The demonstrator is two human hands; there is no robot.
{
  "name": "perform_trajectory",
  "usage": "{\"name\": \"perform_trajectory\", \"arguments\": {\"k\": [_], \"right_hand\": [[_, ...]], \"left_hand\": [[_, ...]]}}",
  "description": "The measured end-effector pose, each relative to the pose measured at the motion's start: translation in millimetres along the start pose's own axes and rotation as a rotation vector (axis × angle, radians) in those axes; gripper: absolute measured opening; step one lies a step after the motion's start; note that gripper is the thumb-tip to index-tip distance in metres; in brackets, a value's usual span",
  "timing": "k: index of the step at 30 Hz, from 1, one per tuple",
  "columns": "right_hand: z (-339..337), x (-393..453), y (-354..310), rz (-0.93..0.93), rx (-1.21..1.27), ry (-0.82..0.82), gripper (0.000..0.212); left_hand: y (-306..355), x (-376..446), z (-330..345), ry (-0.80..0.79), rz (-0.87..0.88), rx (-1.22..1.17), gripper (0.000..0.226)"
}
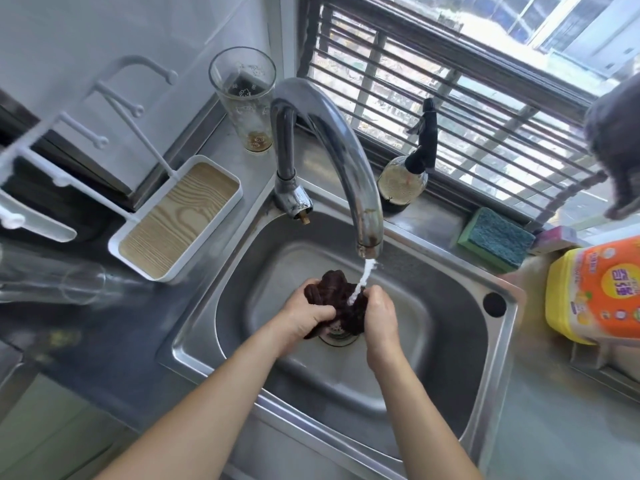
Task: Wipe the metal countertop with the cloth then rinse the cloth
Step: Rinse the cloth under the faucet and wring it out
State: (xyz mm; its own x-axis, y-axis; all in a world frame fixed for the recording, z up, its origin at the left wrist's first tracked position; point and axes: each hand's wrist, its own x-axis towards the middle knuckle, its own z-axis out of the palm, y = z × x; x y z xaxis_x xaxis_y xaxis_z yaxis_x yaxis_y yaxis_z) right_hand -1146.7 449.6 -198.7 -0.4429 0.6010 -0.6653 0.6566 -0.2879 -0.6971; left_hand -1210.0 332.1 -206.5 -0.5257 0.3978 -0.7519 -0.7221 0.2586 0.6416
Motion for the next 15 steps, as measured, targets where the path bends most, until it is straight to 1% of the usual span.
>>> {"name": "perform_trajectory", "arguments": {"k": [2, 3, 4, 5, 6, 7, 8, 9, 10, 11, 12, 13, 14, 15], "right_hand": [[1.5, -0.7, -1.6, 0.087, -0.052, -0.100, 0.044], [3.3, -1.0, -2.3, 0.116, -0.089, -0.124, 0.043], [5.4, -0.4, -2.2, 0.127, -0.129, -0.117, 0.036], [7.4, 0.5, -2.5, 0.134, -0.125, -0.077, 0.025], [8.9, 1.4, -4.4, 0.161, -0.043, -0.015, 0.018], [10.2, 2.4, -6.6, 0.210, 0.109, 0.050, 0.017], [12.2, 2.7, -9.3, 0.266, 0.320, 0.080, 0.018], [14.5, 3.0, -11.5, 0.305, 0.526, 0.073, 0.018], [17.0, 2.2, -12.7, 0.319, 0.669, 0.051, 0.020], [18.9, -0.1, -13.0, 0.306, 0.712, 0.027, 0.024], [20.5, -2.3, -12.3, 0.272, 0.677, 0.014, 0.029], [21.7, -3.4, -11.2, 0.220, 0.580, 0.016, 0.031], [23.1, -4.3, -10.2, 0.147, 0.430, 0.039, 0.032], [23.9, -6.3, -9.6, 0.059, 0.252, 0.065, 0.031]], "left_hand": [[-0.7, 0.0, -3.1, -0.119, 0.097, 0.217, 0.054], [-1.4, -0.8, -3.9, -0.168, 0.127, 0.317, 0.057], [-2.9, -1.4, -4.1, -0.198, 0.141, 0.387, 0.060], [-5.3, -1.5, -2.8, -0.199, 0.145, 0.414, 0.064], [-7.7, -1.3, -1.8, -0.179, 0.125, 0.386, 0.068], [-9.0, -1.5, -1.3, -0.165, 0.067, 0.301, 0.071], [-9.8, -2.5, -0.5, -0.181, -0.023, 0.168, 0.070], [-11.1, -3.7, -0.3, -0.235, -0.138, 0.014, 0.064], [-11.8, -4.1, -0.6, -0.301, -0.240, -0.134, 0.064], [-13.3, -2.1, -1.5, -0.325, -0.296, -0.271, 0.071], [-14.9, 0.6, -1.9, -0.302, -0.315, -0.385, 0.077], [-15.8, 3.1, -0.9, -0.226, -0.309, -0.443, 0.075], [-16.0, 4.0, 1.6, -0.119, -0.278, -0.440, 0.064], [-16.3, 5.0, 4.2, 0.003, -0.222, -0.381, 0.047]]}}
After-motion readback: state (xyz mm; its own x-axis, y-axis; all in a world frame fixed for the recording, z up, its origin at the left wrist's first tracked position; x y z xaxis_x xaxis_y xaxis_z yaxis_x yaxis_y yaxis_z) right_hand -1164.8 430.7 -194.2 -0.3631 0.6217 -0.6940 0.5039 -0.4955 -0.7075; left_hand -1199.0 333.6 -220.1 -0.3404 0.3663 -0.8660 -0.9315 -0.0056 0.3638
